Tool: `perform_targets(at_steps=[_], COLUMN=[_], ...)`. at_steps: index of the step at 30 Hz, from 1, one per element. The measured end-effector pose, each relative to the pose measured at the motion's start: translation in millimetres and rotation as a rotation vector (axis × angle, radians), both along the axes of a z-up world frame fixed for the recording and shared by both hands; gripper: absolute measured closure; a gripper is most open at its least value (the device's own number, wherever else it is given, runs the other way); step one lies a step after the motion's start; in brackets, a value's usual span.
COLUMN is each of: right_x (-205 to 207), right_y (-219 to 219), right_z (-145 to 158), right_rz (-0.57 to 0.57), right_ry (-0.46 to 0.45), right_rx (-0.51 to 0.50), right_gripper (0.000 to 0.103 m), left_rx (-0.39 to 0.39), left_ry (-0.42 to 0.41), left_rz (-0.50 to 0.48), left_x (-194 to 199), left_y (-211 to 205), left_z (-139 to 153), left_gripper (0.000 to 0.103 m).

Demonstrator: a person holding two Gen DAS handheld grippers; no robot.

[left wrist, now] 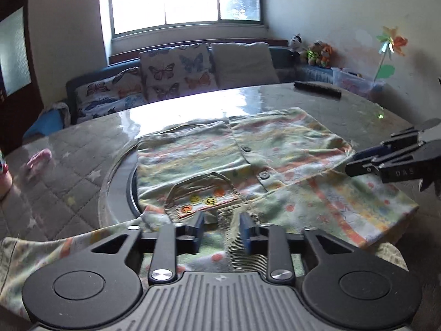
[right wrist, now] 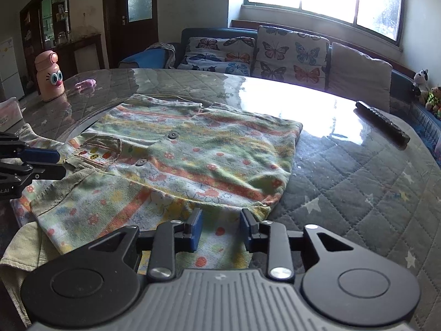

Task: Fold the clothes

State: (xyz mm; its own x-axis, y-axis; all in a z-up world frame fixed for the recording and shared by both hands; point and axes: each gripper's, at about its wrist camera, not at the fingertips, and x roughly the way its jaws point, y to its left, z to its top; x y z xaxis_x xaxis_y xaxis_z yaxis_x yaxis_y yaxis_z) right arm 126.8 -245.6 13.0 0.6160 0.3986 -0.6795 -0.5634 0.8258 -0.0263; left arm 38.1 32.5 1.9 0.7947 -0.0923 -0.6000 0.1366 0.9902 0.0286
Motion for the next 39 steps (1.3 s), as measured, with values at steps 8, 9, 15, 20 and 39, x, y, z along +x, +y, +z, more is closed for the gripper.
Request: perform_targets(at_steps=[8, 9, 15, 20, 39], right_x=[-36.9, -43.0, -68.9, -76.0, -80.9], right_y=[35.8, 41.2, 66.5, 76.5, 99.6], right_z=[6.7, 6.2, -5.2, 2.2, -2.1], right_rz=[0.172, 0.198, 0.305, 0.329, 0.374], right_ry=[0.0, -0.005, -0.029, -0.057, -0.027], right_rx=[0.019, 0.014, -0.048, -0.031, -0.02], right_gripper=[0.068, 0.068, 0.068, 0.068, 0.067], left_rx=[0.019, 0.025, 0.016, -0.003, -0.043], left_ry=[0.025, 0.031, 0.028, 0.005, 0.0], left_rz=[-0.027, -0.027, 0.025, 0.142, 0.778], left_x=[-5.7, -6.5, -16.9, -28.2, -76.9], left_y=[-5.2, -5.4, 9.9, 42.3, 198.2], left_z=[-11.5, -14.1, -11.4, 1.2, -6.9], left_gripper=[0.065, 0.065, 0.065, 0.063, 0.065])
